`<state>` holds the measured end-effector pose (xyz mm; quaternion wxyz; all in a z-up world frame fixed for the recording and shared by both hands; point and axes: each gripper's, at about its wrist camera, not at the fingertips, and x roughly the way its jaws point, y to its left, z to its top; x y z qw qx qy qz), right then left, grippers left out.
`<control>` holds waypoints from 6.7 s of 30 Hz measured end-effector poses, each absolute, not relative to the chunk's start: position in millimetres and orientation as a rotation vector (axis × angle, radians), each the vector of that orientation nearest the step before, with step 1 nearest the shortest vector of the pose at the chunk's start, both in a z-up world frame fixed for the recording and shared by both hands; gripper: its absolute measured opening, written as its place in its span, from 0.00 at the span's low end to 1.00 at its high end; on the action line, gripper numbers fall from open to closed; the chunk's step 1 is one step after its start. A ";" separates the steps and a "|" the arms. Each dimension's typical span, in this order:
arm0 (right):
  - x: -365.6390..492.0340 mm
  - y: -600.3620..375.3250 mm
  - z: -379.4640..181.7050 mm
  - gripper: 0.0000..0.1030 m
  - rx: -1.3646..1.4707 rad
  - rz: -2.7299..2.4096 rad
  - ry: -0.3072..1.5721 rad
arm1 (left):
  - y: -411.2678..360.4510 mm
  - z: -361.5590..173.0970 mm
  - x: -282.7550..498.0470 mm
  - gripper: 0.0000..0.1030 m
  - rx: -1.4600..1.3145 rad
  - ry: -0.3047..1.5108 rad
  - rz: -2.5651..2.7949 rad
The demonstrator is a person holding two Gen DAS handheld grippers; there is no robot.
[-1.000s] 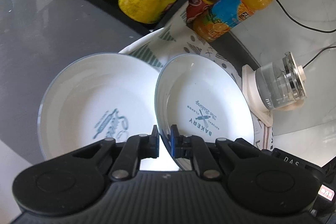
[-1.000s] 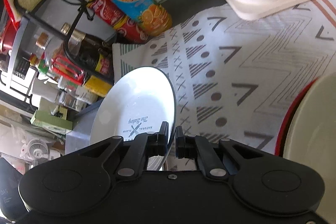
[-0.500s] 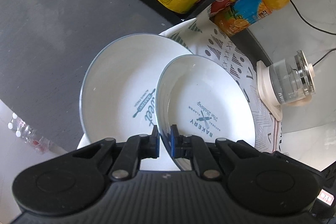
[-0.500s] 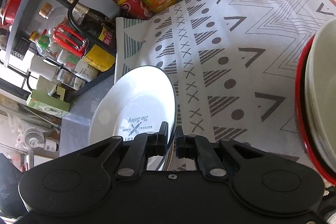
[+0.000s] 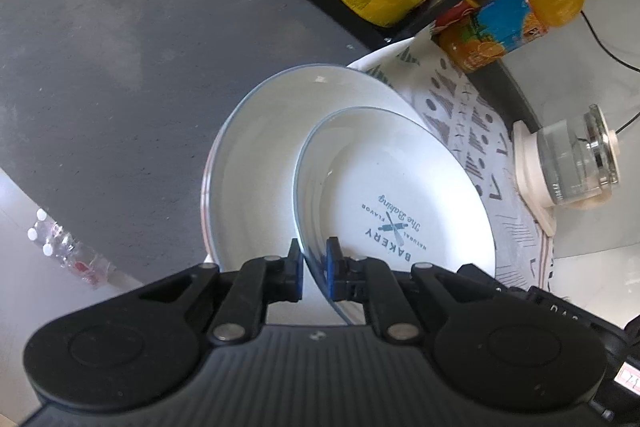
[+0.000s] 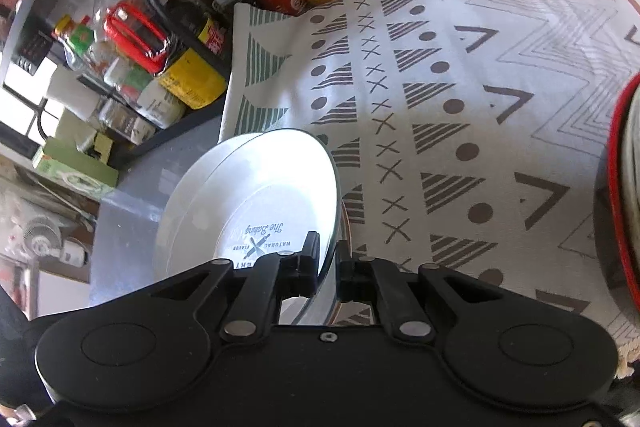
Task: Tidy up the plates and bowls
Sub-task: 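Lower the 'BAKERY' plate onto the stack and open both grippers, then move both tools to the red bowl holding the cream bowls, then close both grippers on the rim of the red bowl stack, then carry the bowl stack with both grippers over the plate stack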
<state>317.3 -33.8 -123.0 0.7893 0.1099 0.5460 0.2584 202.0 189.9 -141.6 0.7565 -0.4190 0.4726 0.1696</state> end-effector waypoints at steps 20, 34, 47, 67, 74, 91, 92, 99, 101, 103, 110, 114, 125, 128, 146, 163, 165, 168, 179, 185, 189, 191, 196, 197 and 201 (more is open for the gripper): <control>312.3 1.3 -140.9 0.11 0.154 0.540 1.238 | 218.1 -138.6 204.5 0.07 -0.783 1.028 0.451; 311.0 -8.4 -114.1 0.44 0.196 0.548 1.208 | 213.1 -124.9 210.9 0.06 -0.675 1.017 0.523; 317.7 -45.5 -74.2 0.57 0.230 0.515 1.103 | 201.0 -95.2 222.5 0.40 -0.619 1.007 0.521; 330.3 -159.0 -37.4 0.84 0.276 0.340 0.929 | 91.2 -65.2 292.5 0.71 -0.519 0.989 0.268; 326.4 -197.1 -35.9 0.86 0.298 0.274 0.907 | 46.2 -66.2 312.1 0.75 -0.501 1.007 0.191; 321.8 -281.7 -56.3 0.86 0.381 0.125 0.923 | -35.2 -68.2 343.7 0.75 -0.496 1.029 0.049; 321.7 -286.4 -58.8 0.86 0.389 0.115 0.928 | -40.1 -69.3 346.3 0.75 -0.495 1.034 0.036; 322.7 -308.7 -82.5 0.82 0.433 0.079 0.991 | -56.3 -89.9 356.2 0.75 -0.521 1.103 0.041; 323.6 -311.6 -91.2 0.80 0.447 0.069 1.016 | -56.9 -99.6 358.3 0.75 -0.529 1.133 0.052; 324.2 -313.9 -98.1 0.78 0.459 0.068 1.036 | -57.0 -109.0 359.6 0.75 -0.536 1.162 0.062; 330.6 -315.3 -122.5 0.65 0.486 0.082 1.120 | -59.3 -134.3 361.6 0.69 -0.568 1.248 0.084; 335.0 -314.7 -131.2 0.55 0.503 0.098 1.153 | -60.7 -144.9 365.1 0.57 -0.577 1.288 0.080; 346.4 -310.5 -139.1 0.30 0.495 0.161 1.195 | -66.0 -155.3 374.8 0.26 -0.590 1.345 0.056; 348.6 -309.2 -137.2 0.29 0.481 0.175 1.188 | -65.4 -154.1 375.0 0.25 -0.575 1.338 0.049; 353.3 -269.7 -126.1 0.29 0.427 0.257 1.171 | -23.3 -130.0 355.6 0.25 -0.599 1.236 0.093; 353.4 -226.9 -91.0 0.29 0.377 0.364 1.100 | 19.0 -103.2 330.6 0.25 -0.642 1.165 0.154; 353.7 -217.5 -88.0 0.29 0.368 0.385 1.099 | 28.8 -99.1 326.9 0.25 -0.653 1.154 0.168; 352.7 -202.4 -82.9 0.29 0.357 0.414 1.095 | 44.2 -92.3 319.7 0.26 -0.667 1.132 0.192; 352.6 -138.5 -57.2 0.29 0.286 0.552 1.060 | 104.2 -67.4 290.9 0.25 -0.725 1.056 0.285; 345.1 -103.1 -50.0 0.29 0.262 0.629 1.056 | 138.9 -62.7 267.5 0.25 -0.768 1.025 0.354; 340.0 -78.2 -49.8 0.29 0.237 0.674 1.066 | 159.3 -60.9 249.5 0.25 -0.783 1.009 0.393; 337.4 -65.4 -51.3 0.29 0.226 0.695 1.072 | 168.1 -60.2 241.1 0.25 -0.789 1.001 0.412; 331.4 -37.3 -56.7 0.29 0.206 0.732 1.100 | 188.0 -59.0 223.8 0.25 -0.797 0.991 0.461; 330.9 -33.5 -58.0 0.29 0.206 0.736 1.105 | 192.1 -59.8 221.3 0.25 -0.798 0.989 0.468; 327.6 -19.1 -64.8 0.29 0.195 0.741 1.130 | 204.9 -66.8 215.8 0.25 -0.809 0.998 0.487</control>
